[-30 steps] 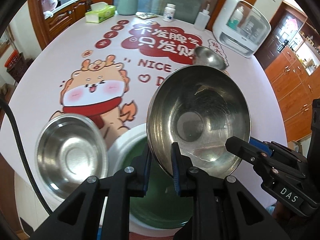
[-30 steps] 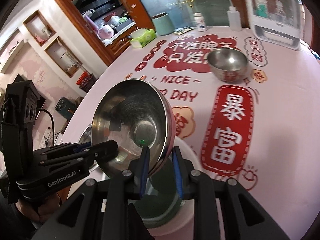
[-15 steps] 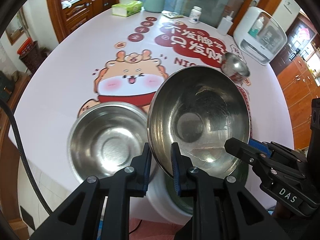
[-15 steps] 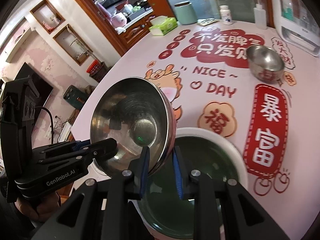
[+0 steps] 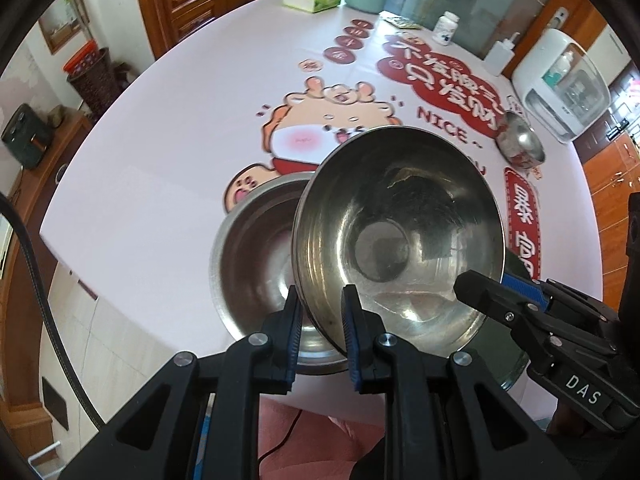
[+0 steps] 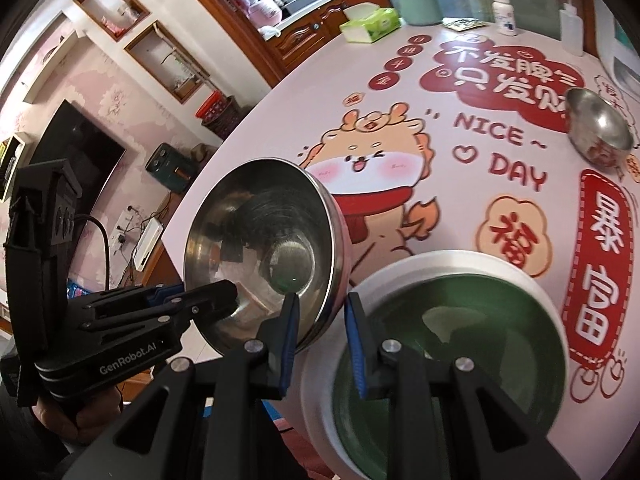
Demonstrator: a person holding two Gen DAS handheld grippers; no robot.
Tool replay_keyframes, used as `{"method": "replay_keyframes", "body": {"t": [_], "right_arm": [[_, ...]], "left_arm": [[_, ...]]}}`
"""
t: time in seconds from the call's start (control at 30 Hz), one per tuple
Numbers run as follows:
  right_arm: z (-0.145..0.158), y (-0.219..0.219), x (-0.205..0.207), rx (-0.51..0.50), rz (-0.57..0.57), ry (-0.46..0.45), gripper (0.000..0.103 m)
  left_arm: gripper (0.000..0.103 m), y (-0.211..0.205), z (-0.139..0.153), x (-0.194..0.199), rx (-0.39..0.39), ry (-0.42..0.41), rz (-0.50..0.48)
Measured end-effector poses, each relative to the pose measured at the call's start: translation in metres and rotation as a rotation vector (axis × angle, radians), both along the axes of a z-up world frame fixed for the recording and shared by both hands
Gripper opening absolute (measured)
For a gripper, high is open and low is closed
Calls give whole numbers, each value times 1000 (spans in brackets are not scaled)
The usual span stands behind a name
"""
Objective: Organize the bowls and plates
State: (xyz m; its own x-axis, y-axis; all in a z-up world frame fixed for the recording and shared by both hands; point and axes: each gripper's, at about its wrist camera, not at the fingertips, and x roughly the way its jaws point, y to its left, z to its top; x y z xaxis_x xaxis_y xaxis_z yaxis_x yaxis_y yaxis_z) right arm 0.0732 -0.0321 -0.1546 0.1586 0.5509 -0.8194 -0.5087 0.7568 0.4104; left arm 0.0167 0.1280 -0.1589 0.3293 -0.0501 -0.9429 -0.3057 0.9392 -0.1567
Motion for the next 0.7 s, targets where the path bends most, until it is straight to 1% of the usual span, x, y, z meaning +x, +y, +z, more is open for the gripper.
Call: {"method": "replay_keyframes", "body": {"t": [0.27,0.7], "right_arm": [[-13,24,0,-24,18,43,24],[-28,34,1,-56,-22,101,25]], "left_arm": [[17,23,-16,-6,-26,56,24],[18,35,-35,1,-46,109,-6]]}}
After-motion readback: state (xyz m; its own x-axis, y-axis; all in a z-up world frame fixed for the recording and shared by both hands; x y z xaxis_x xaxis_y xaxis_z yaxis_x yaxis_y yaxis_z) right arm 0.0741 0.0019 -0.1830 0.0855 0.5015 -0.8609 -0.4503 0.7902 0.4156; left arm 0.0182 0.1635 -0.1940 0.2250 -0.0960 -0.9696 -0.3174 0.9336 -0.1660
